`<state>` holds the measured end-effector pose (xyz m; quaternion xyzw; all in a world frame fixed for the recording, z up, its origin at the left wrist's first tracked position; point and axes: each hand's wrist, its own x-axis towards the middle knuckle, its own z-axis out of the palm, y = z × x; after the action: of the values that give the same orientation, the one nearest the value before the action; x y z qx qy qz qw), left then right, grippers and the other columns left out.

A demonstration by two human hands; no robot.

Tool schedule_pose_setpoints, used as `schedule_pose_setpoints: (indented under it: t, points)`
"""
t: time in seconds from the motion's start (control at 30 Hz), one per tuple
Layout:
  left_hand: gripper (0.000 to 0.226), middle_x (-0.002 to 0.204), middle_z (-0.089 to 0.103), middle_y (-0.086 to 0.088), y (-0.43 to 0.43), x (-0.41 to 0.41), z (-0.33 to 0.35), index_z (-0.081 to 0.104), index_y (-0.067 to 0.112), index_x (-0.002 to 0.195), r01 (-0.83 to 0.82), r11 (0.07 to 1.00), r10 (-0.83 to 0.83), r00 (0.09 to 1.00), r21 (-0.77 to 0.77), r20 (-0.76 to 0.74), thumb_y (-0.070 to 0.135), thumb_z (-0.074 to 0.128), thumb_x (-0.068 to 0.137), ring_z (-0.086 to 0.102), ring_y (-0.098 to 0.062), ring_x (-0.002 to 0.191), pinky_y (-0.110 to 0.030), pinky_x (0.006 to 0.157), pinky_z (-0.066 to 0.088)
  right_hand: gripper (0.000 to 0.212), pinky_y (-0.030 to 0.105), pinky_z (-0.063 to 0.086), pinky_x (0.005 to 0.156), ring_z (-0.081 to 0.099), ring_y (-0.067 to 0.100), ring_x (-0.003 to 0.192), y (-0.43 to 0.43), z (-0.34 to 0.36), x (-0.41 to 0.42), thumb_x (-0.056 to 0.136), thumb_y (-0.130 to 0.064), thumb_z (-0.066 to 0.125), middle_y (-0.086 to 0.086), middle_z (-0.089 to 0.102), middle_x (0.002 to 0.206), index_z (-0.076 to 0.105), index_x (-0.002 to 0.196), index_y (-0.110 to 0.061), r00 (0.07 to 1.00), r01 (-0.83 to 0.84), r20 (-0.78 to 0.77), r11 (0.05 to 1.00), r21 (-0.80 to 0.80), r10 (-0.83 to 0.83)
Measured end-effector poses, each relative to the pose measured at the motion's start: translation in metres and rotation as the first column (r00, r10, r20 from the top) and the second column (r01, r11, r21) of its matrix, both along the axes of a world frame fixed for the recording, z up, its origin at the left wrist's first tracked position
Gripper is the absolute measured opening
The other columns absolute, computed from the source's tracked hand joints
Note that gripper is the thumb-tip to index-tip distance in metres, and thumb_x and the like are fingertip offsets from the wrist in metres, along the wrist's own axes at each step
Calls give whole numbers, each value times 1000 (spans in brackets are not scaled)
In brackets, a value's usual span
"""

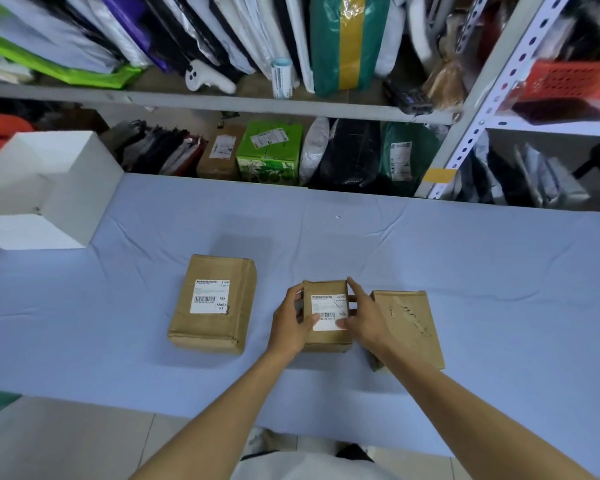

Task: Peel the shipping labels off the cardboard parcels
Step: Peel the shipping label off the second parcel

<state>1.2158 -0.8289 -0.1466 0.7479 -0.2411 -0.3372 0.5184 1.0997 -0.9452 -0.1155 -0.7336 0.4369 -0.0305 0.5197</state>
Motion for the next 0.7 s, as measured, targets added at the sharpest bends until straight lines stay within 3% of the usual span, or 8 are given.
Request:
schedule_pose_setpoints:
  t: [0.07, 0.17, 0.33, 0.37, 0.47, 0.53, 0.6, 0.7]
  points:
    - [56, 120, 62, -1, 3, 2, 3, 47, 26, 131, 11, 1000, -11, 1000, -13, 13, 2, 68, 85, 60, -10, 109, -15, 78, 54, 88, 18, 54, 67, 62, 16, 96, 2, -2, 2, 76, 10, 65, 7, 54, 132, 25, 149, -20, 999, 23, 35, 999, 37, -24]
    - [52, 119, 62, 4, 5, 8, 4, 50, 25, 128, 10, 1000, -9, 997, -8, 75, 3, 69, 84, 58, -6, 110, -8, 78, 50, 85, 13, 52, 62, 59, 14, 98, 5, -3, 2, 78, 8, 65, 7, 53, 131, 28, 148, -21, 996, 27, 83, 998, 60, -32]
    - [45, 122, 62, 1, 4, 14, 6, 54, 16, 123, 17, 999, -13, 993, -41, 116, 0, 68, 83, 58, -10, 112, -4, 79, 47, 96, 29, 46, 95, 47, 13, 114, 5, -3, 5, 74, -10, 78, -5, 45, 127, 22, 150, -29, 995, 4, 96, 999, 31, -7]
    - [45, 123, 62, 0, 3, 14, 6, 54, 17, 123, 31, 998, -25, 992, -52, 121, 0, 68, 84, 58, -11, 114, -6, 81, 48, 99, 26, 45, 95, 46, 14, 115, 4, -2, 5, 72, -9, 78, -5, 44, 126, 21, 150, -31, 995, -6, 96, 1000, 28, 4]
    - [44, 126, 62, -2, 4, 14, 4, 53, 19, 123, 52, 996, -45, 993, -67, 106, 1, 67, 85, 58, -12, 116, -9, 84, 49, 103, 1, 44, 71, 54, 19, 110, -2, 3, 7, 70, 6, 76, 5, 49, 131, 19, 151, -20, 993, -32, 117, 997, 66, 25]
    - [44, 126, 61, -1, 3, 12, 4, 53, 20, 123, 46, 996, -38, 994, -72, 100, 1, 67, 85, 58, -12, 116, -10, 84, 50, 100, -8, 36, 65, 54, 20, 109, -4, 5, 7, 70, 11, 74, 9, 49, 135, 19, 151, -13, 992, -24, 127, 998, 56, 17]
    - [45, 125, 61, 0, 3, 11, 3, 53, 20, 122, 24, 996, -16, 996, -86, 89, 1, 67, 84, 57, -10, 116, -11, 84, 50, 100, -8, 37, 66, 53, 17, 110, -3, 2, 6, 70, 12, 73, 11, 47, 139, 19, 151, -12, 989, -5, 151, 998, 67, -5]
    - [42, 123, 62, -1, 2, 10, 3, 54, 17, 121, -16, 994, 23, 997, -104, 68, -1, 66, 85, 58, -10, 114, -9, 82, 49, 101, 7, 50, 72, 53, 12, 111, 0, -2, 5, 70, 5, 77, 6, 48, 140, 21, 151, -18, 985, 20, 170, 997, 71, -32]
